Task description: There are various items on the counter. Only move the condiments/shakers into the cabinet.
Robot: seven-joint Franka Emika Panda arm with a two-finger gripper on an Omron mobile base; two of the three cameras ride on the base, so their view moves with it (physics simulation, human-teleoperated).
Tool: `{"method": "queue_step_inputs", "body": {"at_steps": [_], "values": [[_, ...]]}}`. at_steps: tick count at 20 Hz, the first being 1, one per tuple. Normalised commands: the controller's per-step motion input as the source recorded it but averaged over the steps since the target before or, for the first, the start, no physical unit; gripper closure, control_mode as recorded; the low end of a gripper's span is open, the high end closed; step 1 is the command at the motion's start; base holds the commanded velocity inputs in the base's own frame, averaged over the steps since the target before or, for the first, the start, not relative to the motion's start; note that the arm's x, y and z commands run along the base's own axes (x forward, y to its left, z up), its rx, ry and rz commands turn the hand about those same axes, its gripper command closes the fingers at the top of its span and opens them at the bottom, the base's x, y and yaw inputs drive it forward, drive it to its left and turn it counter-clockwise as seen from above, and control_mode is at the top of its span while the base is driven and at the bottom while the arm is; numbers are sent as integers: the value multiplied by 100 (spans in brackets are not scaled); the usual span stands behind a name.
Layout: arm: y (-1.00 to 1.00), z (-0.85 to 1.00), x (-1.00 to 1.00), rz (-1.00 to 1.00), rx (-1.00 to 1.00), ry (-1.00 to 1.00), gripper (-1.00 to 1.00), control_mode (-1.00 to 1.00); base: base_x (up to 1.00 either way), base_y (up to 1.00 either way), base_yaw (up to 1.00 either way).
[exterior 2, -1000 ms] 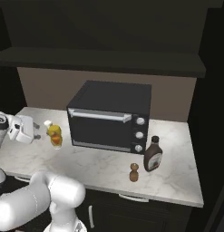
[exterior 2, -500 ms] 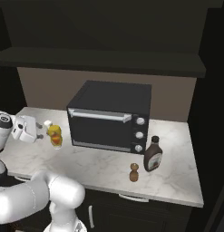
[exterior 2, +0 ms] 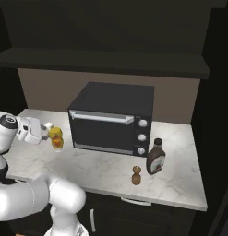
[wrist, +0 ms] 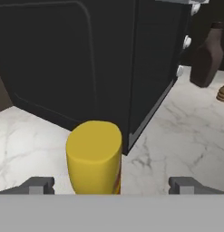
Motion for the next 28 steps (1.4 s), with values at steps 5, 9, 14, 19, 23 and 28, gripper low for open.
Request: {"method": "queue_step_inputs", "body": {"at_steps": [5, 9, 14, 19, 23, 28], "values": [[0, -15, 22, 0, 0, 0, -100, -100, 0, 0, 0], [0, -17, 20, 1, 0, 0, -100, -100, 0, 0, 0], [0, -13, 10, 0, -1, 0, -100, -100, 0, 0, 0], [-5, -11, 11, 0, -2, 0, -100, -100, 0, 0, 0], [-18, -8, 1, 0, -6, 0, -100, -100, 0, 0, 0], [-14, -6, 4, 0, -7, 1, -100, -100, 0, 0, 0]]}}
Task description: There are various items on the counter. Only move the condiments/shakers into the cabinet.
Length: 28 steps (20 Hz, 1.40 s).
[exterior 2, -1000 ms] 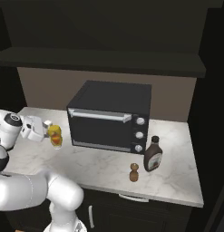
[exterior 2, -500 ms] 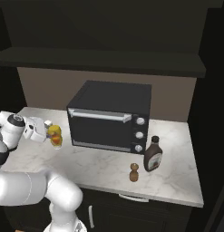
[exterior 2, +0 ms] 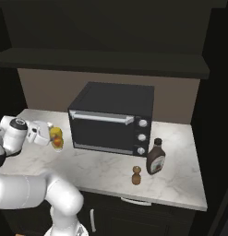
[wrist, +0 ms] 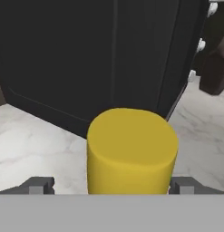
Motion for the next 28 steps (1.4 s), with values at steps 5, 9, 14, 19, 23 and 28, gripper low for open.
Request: {"method": "queue_step_inputs", "body": {"at_steps": [5, 9, 14, 19, 23, 28], "values": [[-2, -2, 6, 0, -6, 3, 100, -100, 0, 0, 0], [-2, 23, -10, 2, -1, 0, 100, -100, 0, 0, 0], [-17, 93, -59, 16, 2, 0, 100, -100, 0, 0, 0], [-33, 94, -69, 33, 1, 2, 100, -100, 0, 0, 0], [-36, 87, -71, 42, 1, 3, 100, -100, 0, 0, 0], [-22, 97, -56, 43, 9, 5, 100, -100, 0, 0, 0]]}}
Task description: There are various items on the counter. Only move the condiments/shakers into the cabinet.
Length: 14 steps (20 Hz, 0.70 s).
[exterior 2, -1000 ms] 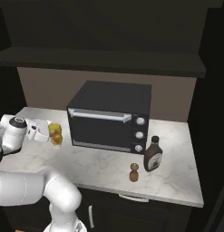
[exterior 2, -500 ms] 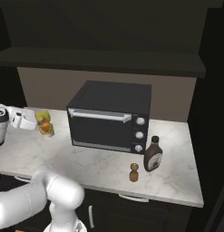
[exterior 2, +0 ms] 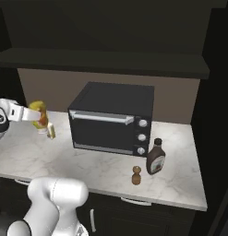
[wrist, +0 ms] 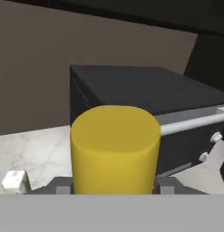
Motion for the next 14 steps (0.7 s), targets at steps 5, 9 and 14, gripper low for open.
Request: {"method": "queue_step_inputs", "body": {"at_steps": [5, 9, 14], "values": [[0, 100, -24, 35, 12, 9, 100, -100, 0, 0, 0], [2, 100, -23, 29, 10, 2, 100, -100, 0, 0, 0], [20, 100, -29, 18, 10, -2, 100, -100, 0, 0, 0]]}}
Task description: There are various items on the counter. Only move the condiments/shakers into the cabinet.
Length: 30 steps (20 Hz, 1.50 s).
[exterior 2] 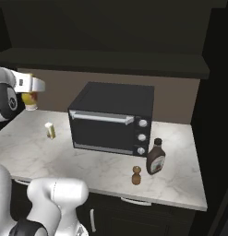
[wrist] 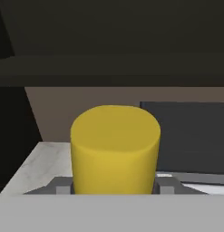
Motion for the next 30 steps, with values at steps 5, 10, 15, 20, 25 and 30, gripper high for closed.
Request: {"method": "queue_step_inputs", "body": {"at_steps": [5, 10, 15, 20, 25, 30], "values": [[24, 100, -42, 11, 7, -17, 100, -100, 0, 0, 0], [20, 96, -14, 7, 3, -16, 100, -100, 0, 0, 0], [13, 65, 2, 5, 0, -2, 100, -100, 0, 0, 0], [5, 9, 29, 4, -2, -2, 100, -100, 0, 0, 0], [0, -12, 58, 0, -10, -3, 100, -100, 0, 0, 0], [2, -23, 62, 0, -10, -3, 100, -100, 0, 0, 0]]}}
